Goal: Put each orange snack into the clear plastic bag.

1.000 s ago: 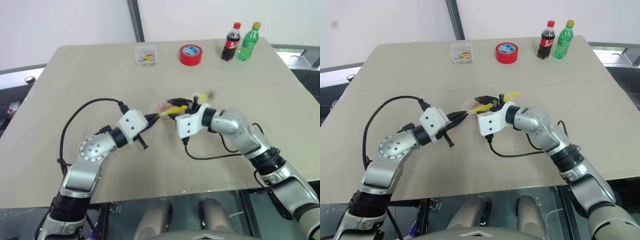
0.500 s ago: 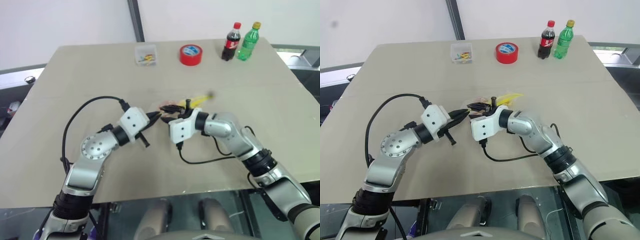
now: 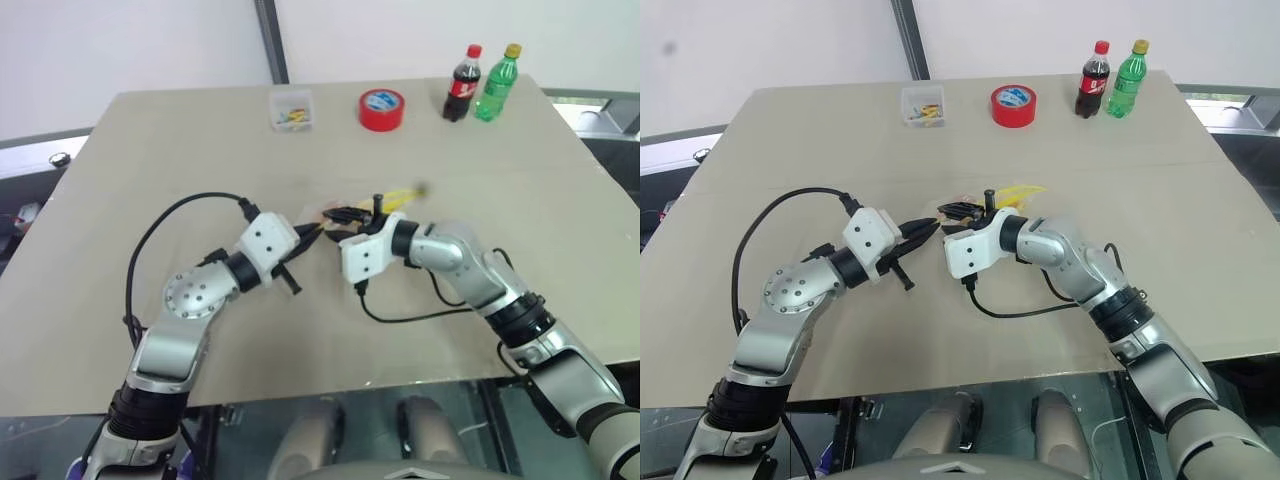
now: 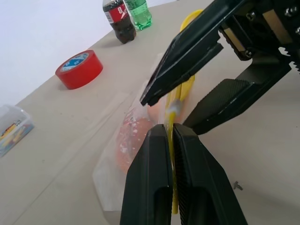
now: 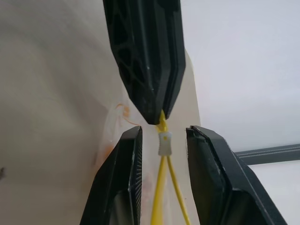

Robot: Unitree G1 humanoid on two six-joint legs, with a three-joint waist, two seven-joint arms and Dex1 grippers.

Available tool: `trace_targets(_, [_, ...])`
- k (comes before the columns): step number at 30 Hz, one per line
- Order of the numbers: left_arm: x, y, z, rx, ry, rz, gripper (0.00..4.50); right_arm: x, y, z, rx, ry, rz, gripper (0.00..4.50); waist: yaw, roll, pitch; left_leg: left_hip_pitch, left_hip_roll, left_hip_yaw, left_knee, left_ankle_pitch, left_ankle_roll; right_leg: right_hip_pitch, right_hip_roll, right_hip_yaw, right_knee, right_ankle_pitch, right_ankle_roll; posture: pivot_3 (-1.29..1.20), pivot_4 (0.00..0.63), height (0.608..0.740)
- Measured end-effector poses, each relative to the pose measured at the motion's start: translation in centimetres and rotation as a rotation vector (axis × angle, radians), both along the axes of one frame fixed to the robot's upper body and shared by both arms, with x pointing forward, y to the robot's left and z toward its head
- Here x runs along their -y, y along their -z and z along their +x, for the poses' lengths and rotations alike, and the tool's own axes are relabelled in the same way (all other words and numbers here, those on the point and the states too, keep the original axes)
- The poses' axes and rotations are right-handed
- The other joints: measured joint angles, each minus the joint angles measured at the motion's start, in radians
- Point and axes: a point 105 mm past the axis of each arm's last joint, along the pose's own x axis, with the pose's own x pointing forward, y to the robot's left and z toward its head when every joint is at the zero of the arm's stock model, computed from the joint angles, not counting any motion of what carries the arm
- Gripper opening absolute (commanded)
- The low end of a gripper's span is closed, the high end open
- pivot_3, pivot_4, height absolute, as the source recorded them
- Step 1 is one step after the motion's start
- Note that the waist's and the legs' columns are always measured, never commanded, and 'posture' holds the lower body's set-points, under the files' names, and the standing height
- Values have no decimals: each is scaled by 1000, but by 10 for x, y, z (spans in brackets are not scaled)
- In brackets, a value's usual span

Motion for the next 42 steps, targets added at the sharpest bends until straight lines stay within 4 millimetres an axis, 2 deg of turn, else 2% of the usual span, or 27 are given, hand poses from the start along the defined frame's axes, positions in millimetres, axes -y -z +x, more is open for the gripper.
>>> trace_targets(11, [1,-4,2,2,-3,-3,0,1,-2,1,13,7,10,1000,0,0,0,0,0,0,0,0,0,0,0,0,0,0,0,0,150,740])
trace_targets(12, [1,-4,3,2,-3,-3,0,1,-2,1,13,6,10,484,0,0,0,0,0,0,0,0,0,0,0,0,0,0,0,0,150,740])
trace_targets(14, [1,-4,3,1,-4,-3,0,1,-2,1,14,6,10,58,0,0,0,0,0,0,0,0,0,0,0,0,0,0,0,0,150,740])
trace_targets(26, [1,-4,2,3,-3,-3,0,1,-2,1,18,8,8,58,0,0,0,0,0,0,0,0,0,0,0,0,0,0,0,0,150,740])
trace_targets(29, [1,-6,0,21,19,8,0,7,-5,1,32,12,-1,58,1,0,0,0,0,0,0,0,0,0,0,0,0,0,0,0,150,740])
trace_targets(31, [1,-7,-4,34,42,27,0,19,-10,2,51,35,-14,58,1,0,0,0,0,0,0,0,0,0,0,0,-1,0,0,0,150,740])
trace_targets(32, [0,-6,-7,35,49,38,0,33,-12,7,52,79,-23,58,3,0,0,0,0,0,0,0,0,0,-1,0,-1,0,0,0,150,740])
trace_targets(36, [-3,-2,-10,30,55,50,0,67,-11,17,26,189,-45,58,4,0,0,-1,0,0,-1,0,0,0,0,0,-1,0,0,0,150,740])
trace_targets(42, [-4,0,-9,27,61,53,0,91,-10,27,19,280,-66,58,1,0,0,0,0,1,-1,0,0,0,0,0,-1,0,0,0,150,740])
